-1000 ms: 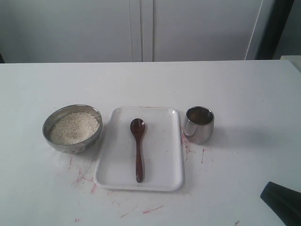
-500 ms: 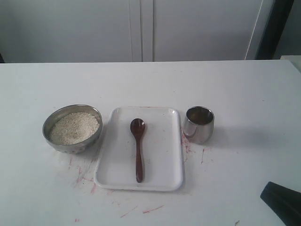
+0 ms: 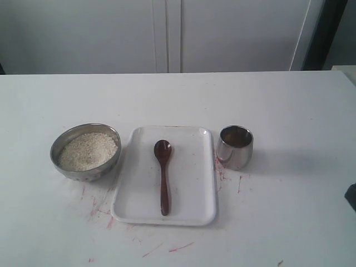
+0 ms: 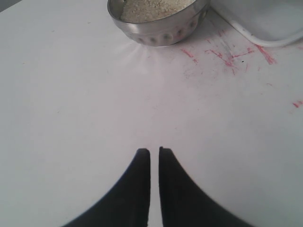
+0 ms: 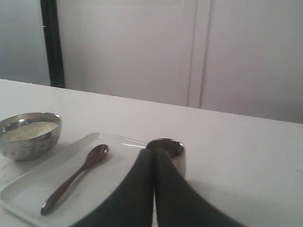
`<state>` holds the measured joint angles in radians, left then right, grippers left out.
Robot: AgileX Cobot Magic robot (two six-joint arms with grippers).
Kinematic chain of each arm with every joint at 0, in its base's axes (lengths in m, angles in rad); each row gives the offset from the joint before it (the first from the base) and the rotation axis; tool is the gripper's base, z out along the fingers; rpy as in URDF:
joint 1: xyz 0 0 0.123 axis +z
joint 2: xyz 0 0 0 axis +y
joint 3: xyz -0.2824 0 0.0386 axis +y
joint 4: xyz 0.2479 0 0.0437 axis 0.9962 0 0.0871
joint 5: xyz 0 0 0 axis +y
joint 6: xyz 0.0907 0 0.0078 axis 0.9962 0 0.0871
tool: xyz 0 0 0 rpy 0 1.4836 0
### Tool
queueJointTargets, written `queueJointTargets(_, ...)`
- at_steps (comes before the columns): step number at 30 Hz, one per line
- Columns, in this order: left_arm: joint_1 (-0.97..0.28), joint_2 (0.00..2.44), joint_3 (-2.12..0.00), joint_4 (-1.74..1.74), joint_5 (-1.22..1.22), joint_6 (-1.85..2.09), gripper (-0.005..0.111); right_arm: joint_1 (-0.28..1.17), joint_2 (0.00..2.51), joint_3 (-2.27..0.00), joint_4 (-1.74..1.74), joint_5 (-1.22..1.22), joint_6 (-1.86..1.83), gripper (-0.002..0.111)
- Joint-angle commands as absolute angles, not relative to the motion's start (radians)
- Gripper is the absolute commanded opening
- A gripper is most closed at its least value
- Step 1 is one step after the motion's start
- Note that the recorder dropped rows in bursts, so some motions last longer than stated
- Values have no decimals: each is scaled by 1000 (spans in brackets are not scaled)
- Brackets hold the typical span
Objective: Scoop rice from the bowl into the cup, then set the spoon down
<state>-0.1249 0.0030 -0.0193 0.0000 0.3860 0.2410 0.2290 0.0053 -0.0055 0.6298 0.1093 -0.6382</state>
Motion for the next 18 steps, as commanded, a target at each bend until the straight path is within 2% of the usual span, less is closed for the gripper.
queueJointTargets(1, -132, 0, -10, 0, 421, 235, 14, 116, 0, 0, 632, 110, -641, 0)
queueJointTargets(9, -132, 0, -10, 0, 421, 235, 14, -65, 0, 0, 632, 110, -641, 0)
queueJointTargets(18, -132, 0, -10, 0, 421, 235, 14, -90, 0, 0, 632, 146, -641, 0)
